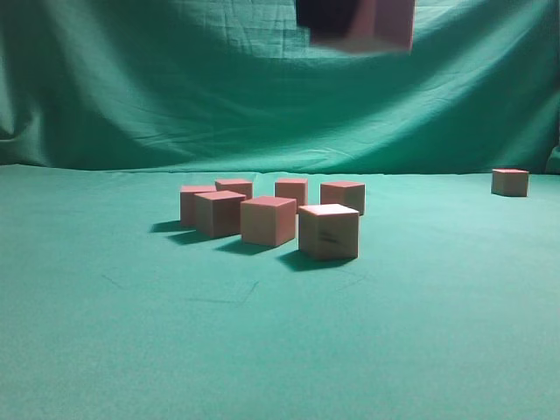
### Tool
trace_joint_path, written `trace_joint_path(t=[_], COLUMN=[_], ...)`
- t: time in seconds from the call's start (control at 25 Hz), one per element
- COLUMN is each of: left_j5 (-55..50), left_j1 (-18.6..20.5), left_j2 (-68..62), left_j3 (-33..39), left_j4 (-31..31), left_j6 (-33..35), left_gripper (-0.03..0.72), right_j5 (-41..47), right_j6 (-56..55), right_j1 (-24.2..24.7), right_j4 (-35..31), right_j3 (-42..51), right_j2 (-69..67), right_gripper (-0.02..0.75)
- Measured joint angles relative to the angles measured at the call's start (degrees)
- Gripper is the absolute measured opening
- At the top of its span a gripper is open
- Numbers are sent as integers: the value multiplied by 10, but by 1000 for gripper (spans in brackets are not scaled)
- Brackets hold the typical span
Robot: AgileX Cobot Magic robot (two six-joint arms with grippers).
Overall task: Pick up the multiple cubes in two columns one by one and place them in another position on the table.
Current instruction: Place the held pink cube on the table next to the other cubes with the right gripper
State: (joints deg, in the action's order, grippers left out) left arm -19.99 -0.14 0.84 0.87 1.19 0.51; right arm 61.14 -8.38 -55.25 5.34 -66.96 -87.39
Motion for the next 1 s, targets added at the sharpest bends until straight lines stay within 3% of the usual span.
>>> trace_joint_path(t=[0.56,1.0], left_j5=[0,0], left_j1=[0,0], left_j2=[0,0], left_j3=[0,0], left_j4=[0,0], left_j6=[0,0], left_gripper=[0,0], right_j5=[-161,-185], right_j6=[0,22], right_j1=[30,30], right_j4=[6,6], right_j3=[81,83], right_j2=[-44,-86], right_gripper=[283,283])
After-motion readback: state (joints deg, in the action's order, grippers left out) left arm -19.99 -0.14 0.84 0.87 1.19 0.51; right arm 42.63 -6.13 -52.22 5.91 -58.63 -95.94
